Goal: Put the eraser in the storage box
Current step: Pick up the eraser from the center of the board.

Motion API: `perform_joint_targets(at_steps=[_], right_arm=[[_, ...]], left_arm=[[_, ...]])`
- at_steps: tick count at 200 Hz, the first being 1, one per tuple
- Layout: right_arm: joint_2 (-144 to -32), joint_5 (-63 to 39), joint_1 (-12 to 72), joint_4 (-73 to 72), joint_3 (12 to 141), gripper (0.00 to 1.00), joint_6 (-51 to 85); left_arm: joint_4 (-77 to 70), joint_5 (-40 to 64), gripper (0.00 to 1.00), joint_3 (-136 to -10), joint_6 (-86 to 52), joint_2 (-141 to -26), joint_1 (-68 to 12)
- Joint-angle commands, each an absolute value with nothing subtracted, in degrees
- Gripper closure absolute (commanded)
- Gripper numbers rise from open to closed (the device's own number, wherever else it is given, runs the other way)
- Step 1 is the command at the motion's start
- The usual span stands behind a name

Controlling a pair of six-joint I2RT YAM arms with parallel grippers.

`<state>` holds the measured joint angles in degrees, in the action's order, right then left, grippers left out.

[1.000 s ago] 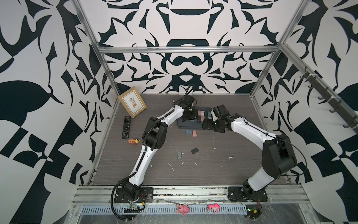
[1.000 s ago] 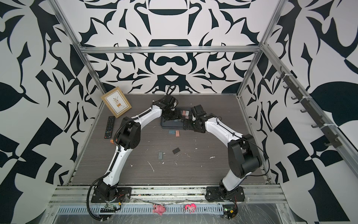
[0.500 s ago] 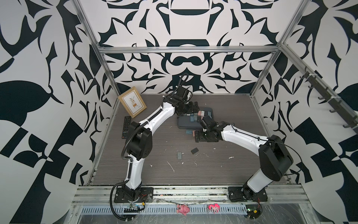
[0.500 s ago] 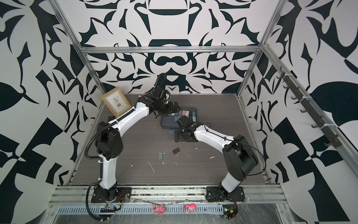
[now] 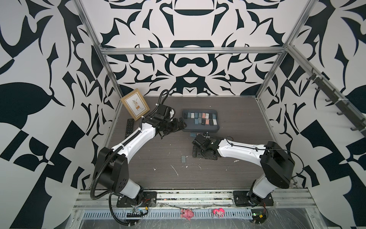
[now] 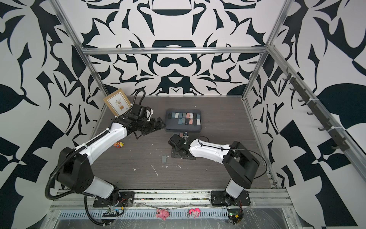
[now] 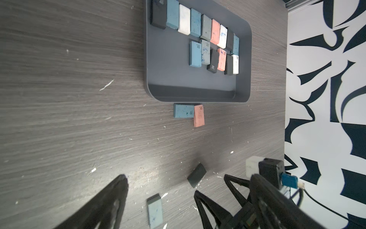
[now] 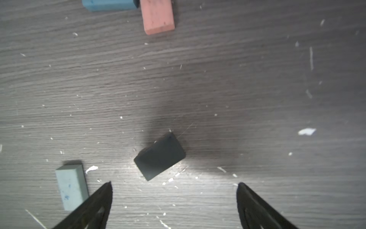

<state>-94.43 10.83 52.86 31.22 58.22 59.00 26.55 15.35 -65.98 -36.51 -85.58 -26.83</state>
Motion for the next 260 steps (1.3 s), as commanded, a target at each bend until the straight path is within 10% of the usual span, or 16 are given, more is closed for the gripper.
perform_joint_targets(at_steps=[1, 104, 260], right_arm=[[-95.2, 13.2, 54.1, 29.4, 57.0, 0.03, 67.2], [-99.9, 13.6, 54.8, 28.5, 58.2, 0.12, 75.1], [-109.5, 13.5, 54.6, 30.5, 68.2, 0.51, 70.3]], left_arm=[[24.1, 18.2, 0.01, -60.9, -38.4, -82.1, -25.5], [21.9, 20.3, 0.01, -53.4, -40.1, -77.2, -23.3], [21.3, 23.4, 0.01, -51.6, -39.2, -77.2, -19.1]])
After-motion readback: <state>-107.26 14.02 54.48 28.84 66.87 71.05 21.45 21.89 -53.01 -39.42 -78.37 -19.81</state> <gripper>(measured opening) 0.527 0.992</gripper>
